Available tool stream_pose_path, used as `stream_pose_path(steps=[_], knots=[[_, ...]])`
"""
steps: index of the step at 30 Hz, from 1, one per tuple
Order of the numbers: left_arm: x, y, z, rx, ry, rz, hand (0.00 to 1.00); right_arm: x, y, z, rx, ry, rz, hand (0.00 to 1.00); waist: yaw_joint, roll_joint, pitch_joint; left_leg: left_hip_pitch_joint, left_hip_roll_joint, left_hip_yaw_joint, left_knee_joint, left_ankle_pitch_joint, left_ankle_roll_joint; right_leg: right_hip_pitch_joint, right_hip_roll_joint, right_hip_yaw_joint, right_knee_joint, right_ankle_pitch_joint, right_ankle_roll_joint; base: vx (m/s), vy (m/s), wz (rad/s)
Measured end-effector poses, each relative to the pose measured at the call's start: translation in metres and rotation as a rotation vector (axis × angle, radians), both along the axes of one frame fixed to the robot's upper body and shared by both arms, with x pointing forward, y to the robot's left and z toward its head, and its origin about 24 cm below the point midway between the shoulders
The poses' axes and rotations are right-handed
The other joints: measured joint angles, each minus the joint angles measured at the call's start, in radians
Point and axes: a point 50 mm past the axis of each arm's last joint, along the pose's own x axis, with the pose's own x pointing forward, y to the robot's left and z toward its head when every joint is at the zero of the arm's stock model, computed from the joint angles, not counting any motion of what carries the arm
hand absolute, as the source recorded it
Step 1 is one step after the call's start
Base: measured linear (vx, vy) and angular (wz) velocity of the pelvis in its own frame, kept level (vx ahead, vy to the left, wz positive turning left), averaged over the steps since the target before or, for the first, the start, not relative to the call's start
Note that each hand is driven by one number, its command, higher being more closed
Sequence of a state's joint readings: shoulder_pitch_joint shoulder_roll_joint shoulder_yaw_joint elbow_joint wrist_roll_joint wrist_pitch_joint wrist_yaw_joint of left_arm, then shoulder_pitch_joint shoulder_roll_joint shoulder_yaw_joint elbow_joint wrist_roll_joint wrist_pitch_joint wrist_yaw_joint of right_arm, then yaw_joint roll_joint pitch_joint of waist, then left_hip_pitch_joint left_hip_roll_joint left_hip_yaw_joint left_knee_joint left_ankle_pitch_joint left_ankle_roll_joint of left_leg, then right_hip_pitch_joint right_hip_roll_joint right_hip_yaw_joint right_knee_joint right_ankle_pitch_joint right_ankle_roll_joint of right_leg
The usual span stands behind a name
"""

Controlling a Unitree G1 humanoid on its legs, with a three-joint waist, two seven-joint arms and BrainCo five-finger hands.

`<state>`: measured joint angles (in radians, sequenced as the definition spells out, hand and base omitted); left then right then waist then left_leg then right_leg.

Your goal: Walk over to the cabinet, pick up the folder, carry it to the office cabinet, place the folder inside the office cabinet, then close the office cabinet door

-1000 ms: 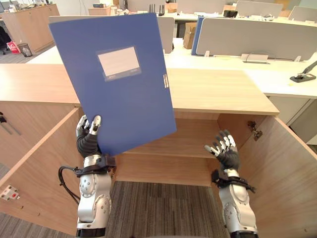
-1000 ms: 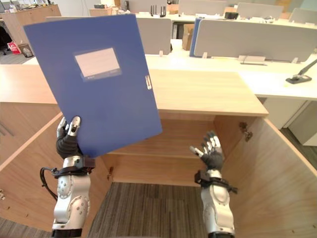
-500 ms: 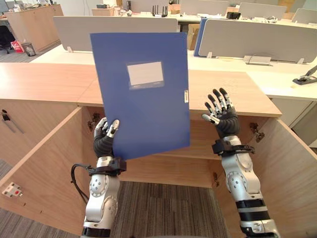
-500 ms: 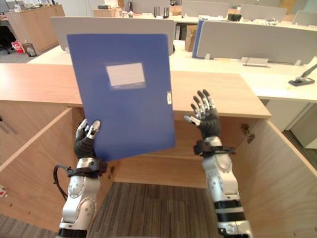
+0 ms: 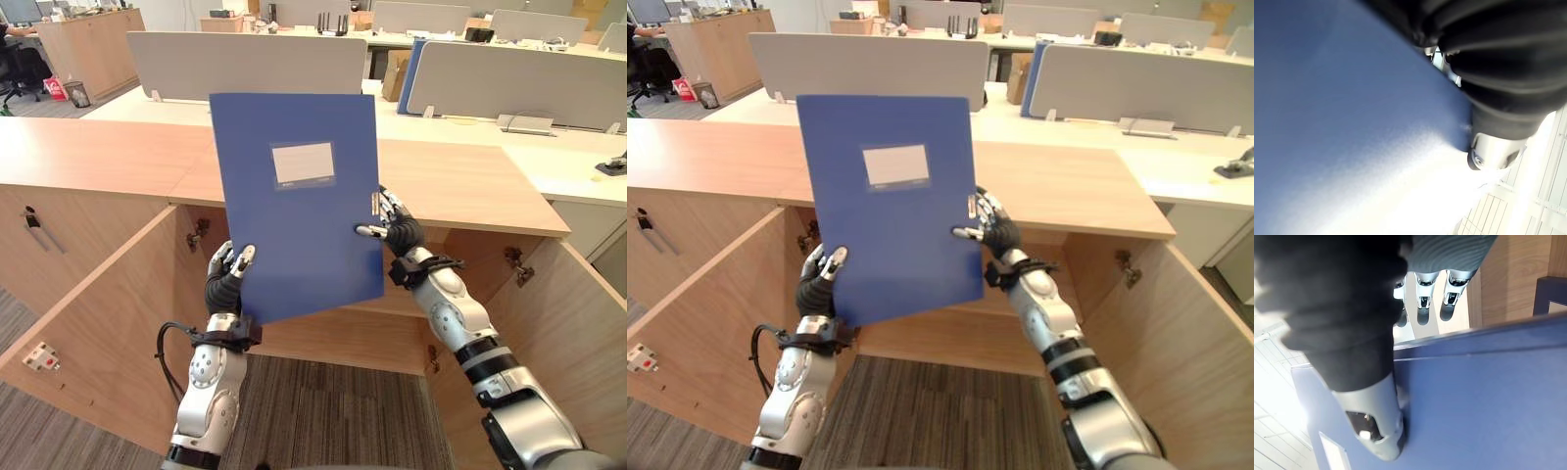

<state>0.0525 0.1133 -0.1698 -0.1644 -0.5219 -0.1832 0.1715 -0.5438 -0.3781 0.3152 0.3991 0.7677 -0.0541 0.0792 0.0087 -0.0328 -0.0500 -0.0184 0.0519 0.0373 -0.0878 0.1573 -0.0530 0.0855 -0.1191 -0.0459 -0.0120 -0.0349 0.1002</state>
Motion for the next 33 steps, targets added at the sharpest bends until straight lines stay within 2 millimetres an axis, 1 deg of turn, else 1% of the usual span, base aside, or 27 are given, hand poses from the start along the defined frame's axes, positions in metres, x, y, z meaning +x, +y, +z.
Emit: stream_pose_path(steps=[5, 8, 10, 14, 19, 20, 24, 25, 30, 33], knots=[[0.000, 0.004, -0.001, 0.008, 0.008, -0.003, 1.00, 0.005, 0.011, -0.004, -0.015, 0.044, 0.042, 0.00, 0.007, 0.000, 0.000, -0.006, 0.010, -0.008, 0.000, 0.005, -0.007, -0.001, 0.014, -0.005, -0.004, 0.005, -0.007, -0.01, -0.010, 0.03], [0.001, 0.003, -0.004, 0.010, 0.024, -0.005, 1.00, 0.007, 0.017, 0.000, -0.039, 0.038, 0.075, 0.00, 0.008, 0.001, 0.000, -0.009, 0.013, -0.011, 0.000, 0.007, -0.010, -0.001, 0.018, -0.007, -0.006, 0.007, -0.010, -0.01, -0.007, 0.02], [0.002, 0.000, -0.003, 0.021, 0.020, -0.028, 1.00, 0.008, 0.021, 0.003, -0.040, 0.035, 0.119, 0.00, 0.008, 0.001, 0.000, -0.013, 0.015, -0.016, 0.000, 0.009, -0.011, -0.001, 0.020, -0.011, -0.008, 0.009, -0.012, 0.00, -0.005, 0.06], [0.007, 0.002, 0.004, 0.041, -0.007, -0.048, 1.00, 0.007, 0.021, 0.004, -0.014, 0.042, 0.169, 0.00, 0.019, 0.001, 0.000, -0.015, 0.022, -0.022, 0.000, 0.010, -0.014, 0.001, 0.028, -0.016, -0.011, 0.010, -0.014, 0.00, -0.005, 0.03], [0.007, 0.005, 0.006, 0.022, -0.025, -0.063, 1.00, 0.006, 0.021, 0.008, -0.008, 0.032, 0.222, 0.00, 0.023, 0.003, 0.001, -0.015, 0.023, -0.021, 0.000, 0.010, -0.014, 0.001, 0.030, -0.016, -0.014, 0.010, -0.015, 0.00, 0.000, 0.00], [0.008, 0.006, 0.004, -0.002, -0.026, -0.081, 1.00, 0.005, 0.021, 0.010, -0.009, 0.020, 0.234, 1.00, 0.024, 0.004, 0.001, -0.015, 0.023, -0.021, 0.000, 0.010, -0.014, 0.001, 0.030, -0.015, -0.015, 0.010, -0.015, 0.00, 0.000, 0.00], [0.009, 0.013, -0.004, -0.065, -0.011, -0.114, 1.00, 0.003, 0.025, 0.012, -0.003, 0.017, 0.274, 1.00, 0.026, 0.006, 0.001, -0.015, 0.027, -0.019, 0.000, 0.009, -0.016, 0.001, 0.033, -0.011, -0.018, 0.012, -0.018, 0.00, 0.000, 0.00], [0.009, 0.015, -0.006, -0.072, -0.011, -0.121, 0.00, 0.002, 0.025, 0.013, 0.002, 0.017, 0.285, 1.00, 0.027, 0.006, 0.001, -0.015, 0.028, -0.018, 0.000, 0.008, -0.016, 0.001, 0.034, -0.010, -0.019, 0.013, -0.018, 0.00, 0.000, 0.00], [0.009, 0.015, -0.009, -0.111, -0.030, -0.184, 0.00, 0.000, 0.026, 0.018, -0.006, -0.008, 0.310, 1.00, 0.036, 0.007, 0.001, -0.015, 0.038, -0.015, 0.000, 0.006, -0.023, 0.003, 0.043, -0.008, -0.030, 0.018, -0.026, 0.01, -0.002, -0.03], [0.009, 0.015, -0.012, -0.111, -0.032, -0.209, 0.00, 0.000, 0.027, 0.018, -0.014, -0.006, 0.314, 1.00, 0.037, 0.010, 0.000, -0.015, 0.043, -0.015, 0.001, 0.004, -0.028, 0.005, 0.049, -0.008, -0.036, 0.020, -0.028, 0.00, 0.000, 0.00]])
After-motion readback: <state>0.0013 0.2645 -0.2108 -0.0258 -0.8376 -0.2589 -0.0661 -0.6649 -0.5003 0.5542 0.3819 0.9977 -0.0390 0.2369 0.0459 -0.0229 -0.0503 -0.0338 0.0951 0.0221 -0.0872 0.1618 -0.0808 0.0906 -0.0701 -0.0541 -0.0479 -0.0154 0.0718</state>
